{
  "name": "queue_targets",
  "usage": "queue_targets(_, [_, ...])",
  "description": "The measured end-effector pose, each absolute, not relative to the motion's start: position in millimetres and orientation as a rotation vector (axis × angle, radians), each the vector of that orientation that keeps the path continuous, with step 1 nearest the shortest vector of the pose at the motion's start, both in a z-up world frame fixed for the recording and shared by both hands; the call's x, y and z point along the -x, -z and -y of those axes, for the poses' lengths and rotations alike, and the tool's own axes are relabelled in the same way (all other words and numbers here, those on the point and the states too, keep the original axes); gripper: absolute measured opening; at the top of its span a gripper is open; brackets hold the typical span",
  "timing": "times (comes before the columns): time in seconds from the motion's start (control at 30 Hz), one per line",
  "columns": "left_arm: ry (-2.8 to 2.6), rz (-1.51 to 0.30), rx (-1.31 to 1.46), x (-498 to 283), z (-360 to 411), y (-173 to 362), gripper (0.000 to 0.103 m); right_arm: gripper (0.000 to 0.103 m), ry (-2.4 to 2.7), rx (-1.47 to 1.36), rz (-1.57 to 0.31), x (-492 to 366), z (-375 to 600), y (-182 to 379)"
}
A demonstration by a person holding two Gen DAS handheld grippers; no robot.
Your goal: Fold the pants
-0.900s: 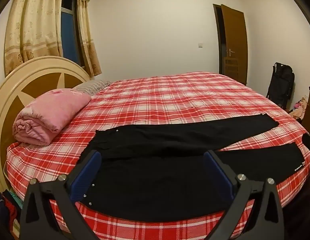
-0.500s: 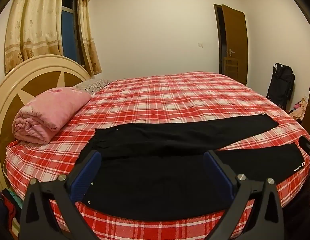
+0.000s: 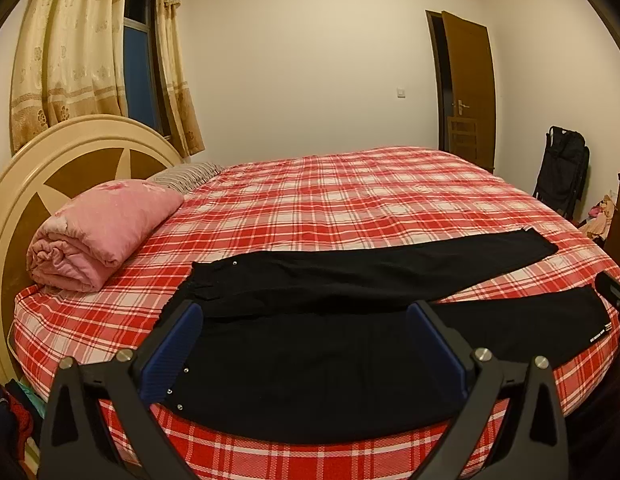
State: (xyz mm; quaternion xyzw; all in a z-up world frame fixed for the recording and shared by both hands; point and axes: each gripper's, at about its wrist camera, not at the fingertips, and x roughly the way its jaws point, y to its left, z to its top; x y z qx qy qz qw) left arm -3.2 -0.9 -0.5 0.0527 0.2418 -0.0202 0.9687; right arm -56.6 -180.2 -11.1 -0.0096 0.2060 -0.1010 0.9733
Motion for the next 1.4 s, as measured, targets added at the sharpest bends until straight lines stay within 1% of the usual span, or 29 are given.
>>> queue_targets(1.4, [0.034, -0.479, -0.099, 2.4, -3.7, 0.6, 0.103, 0.102, 0.197, 0.032, -0.448, 52.3, 180.1, 17.8])
